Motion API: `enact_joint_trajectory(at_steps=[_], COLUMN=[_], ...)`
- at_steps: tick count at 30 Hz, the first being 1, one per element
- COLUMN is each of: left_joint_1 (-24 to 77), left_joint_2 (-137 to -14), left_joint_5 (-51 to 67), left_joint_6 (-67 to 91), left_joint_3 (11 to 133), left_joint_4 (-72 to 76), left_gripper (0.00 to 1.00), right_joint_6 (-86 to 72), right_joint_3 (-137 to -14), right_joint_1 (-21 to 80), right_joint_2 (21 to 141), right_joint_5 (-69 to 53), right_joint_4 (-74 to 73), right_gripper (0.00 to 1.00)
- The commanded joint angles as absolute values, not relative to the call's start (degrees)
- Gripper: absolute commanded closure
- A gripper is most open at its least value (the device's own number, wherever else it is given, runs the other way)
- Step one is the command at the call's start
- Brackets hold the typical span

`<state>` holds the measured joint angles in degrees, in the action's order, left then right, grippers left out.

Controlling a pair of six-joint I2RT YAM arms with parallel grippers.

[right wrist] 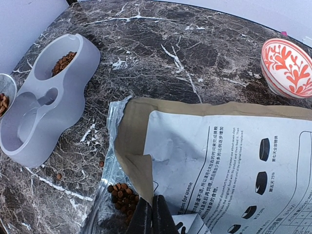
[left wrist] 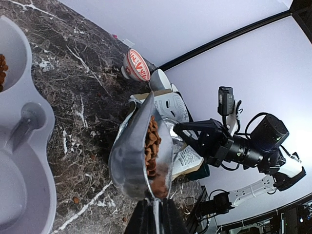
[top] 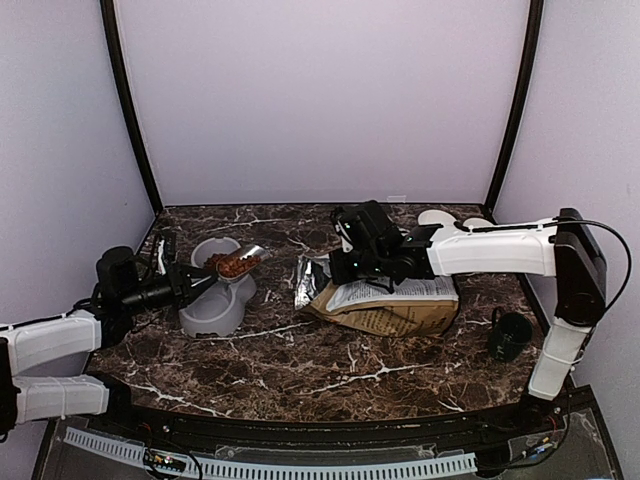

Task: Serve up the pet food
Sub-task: Place the pet food in the pet food bowl.

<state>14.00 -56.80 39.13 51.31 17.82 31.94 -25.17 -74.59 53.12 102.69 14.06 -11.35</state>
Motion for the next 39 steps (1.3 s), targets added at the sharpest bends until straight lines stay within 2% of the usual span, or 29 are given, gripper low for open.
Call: enact_joint_trajectory(at_steps=[1, 13, 39], left_joint_1=[12.49, 6.11, 1.75], left_joint_2=[-52.04, -39.60, -28.48], left_joint_5=[39.03, 36.25, 29.46], left_joint_6=[49.53, 50.39, 51.89], left_joint_3=[18.19, 15.82, 16.09], left_joint_4=[26.02, 15.21, -4.58], left_gripper=[1.00, 1.00, 1.00], right_joint_6=[-25.04, -24.79, -24.96], right_joint_3=[-74.97, -74.53, -72.09], right_joint_1=[51.69, 51.68, 51.59], right_joint_2=[103.34, 103.16, 101.88], right_joint_5=[16.53, 16.28, 16.35], right_joint_4=[-7.56, -7.12, -5.53], right_gripper=[1.00, 1.00, 1.00])
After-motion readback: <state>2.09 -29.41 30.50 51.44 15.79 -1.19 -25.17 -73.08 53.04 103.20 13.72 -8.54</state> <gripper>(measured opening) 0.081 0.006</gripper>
